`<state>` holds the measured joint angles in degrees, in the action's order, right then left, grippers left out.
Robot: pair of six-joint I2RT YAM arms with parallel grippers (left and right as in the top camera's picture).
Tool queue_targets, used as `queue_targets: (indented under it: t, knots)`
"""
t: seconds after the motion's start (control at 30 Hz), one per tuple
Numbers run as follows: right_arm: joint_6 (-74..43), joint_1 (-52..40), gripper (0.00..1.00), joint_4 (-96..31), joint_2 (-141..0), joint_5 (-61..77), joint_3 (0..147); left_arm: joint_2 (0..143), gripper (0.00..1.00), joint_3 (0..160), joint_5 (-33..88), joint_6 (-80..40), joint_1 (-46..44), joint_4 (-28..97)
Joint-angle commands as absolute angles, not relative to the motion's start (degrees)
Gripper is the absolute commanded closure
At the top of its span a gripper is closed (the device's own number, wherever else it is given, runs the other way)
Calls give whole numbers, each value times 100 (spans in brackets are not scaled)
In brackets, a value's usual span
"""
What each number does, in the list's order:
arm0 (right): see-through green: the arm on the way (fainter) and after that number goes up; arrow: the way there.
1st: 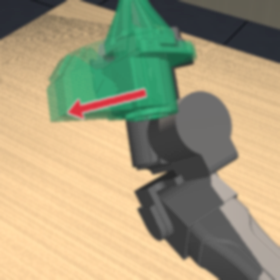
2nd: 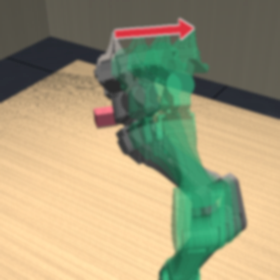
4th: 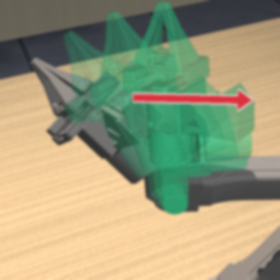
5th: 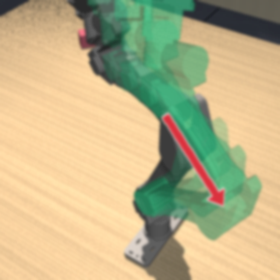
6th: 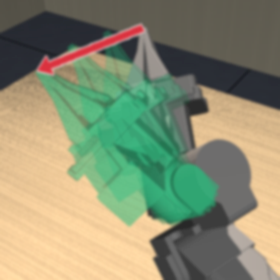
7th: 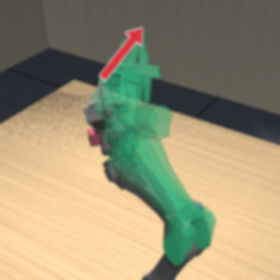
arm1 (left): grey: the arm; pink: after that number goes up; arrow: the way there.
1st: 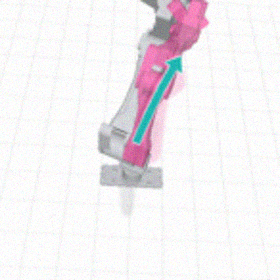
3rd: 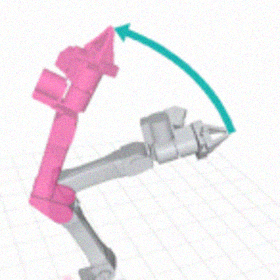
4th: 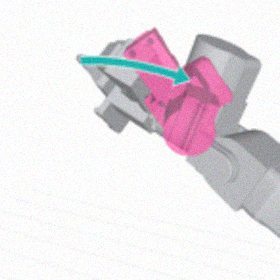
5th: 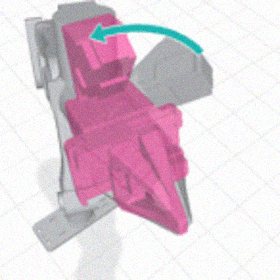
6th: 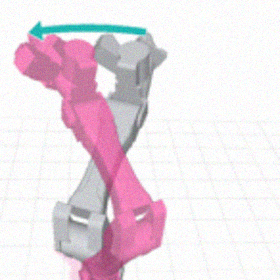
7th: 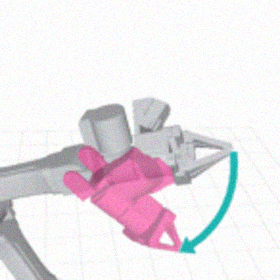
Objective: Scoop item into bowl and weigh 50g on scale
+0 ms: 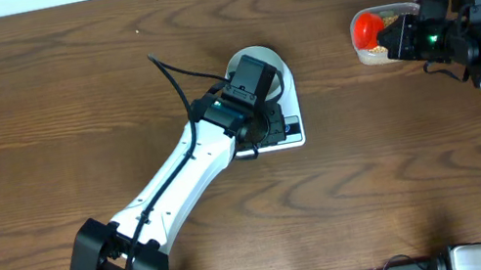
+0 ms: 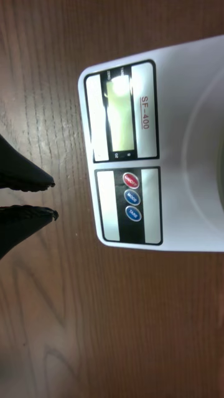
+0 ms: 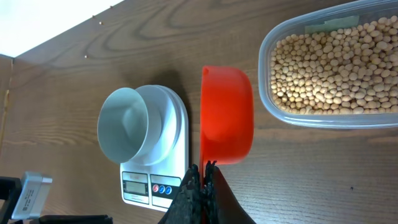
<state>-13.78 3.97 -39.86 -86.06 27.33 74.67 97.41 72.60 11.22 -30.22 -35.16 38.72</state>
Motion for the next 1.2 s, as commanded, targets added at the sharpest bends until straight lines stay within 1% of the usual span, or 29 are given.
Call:
queue_targets:
  t: [0.0,0.17,0.27,0.3,0.33,0.57,1.17]
  knots:
    - [-1251,429,99,-3988,-8497,2731,7581,9795,87,7319,886,-3074,-3522,3868]
    - [-1253,429,99,-3933,-8497,2731,7581,9817,83,7242,781,-3074,-3522,3835]
    - [-1253,429,99,-3920,-8497,2731,7581,9821,83,7240,781,-3074,-3522,3763]
    - [-1253,429,99,-3922,-8497,2731,7581,9824,78,7240,781,-3074,-3522,3739]
    - [-1251,429,99,-3924,-8497,2731,7581,9826,76,7238,781,-3074,-3522,3719]
    - [-1210,429,99,-3922,-8497,2731,7581,9904,67,7238,676,-3074,-3522,3701]
    - [-1208,429,99,-3979,-8497,2731,7581,10285,66,7234,613,-3052,-3522,3704]
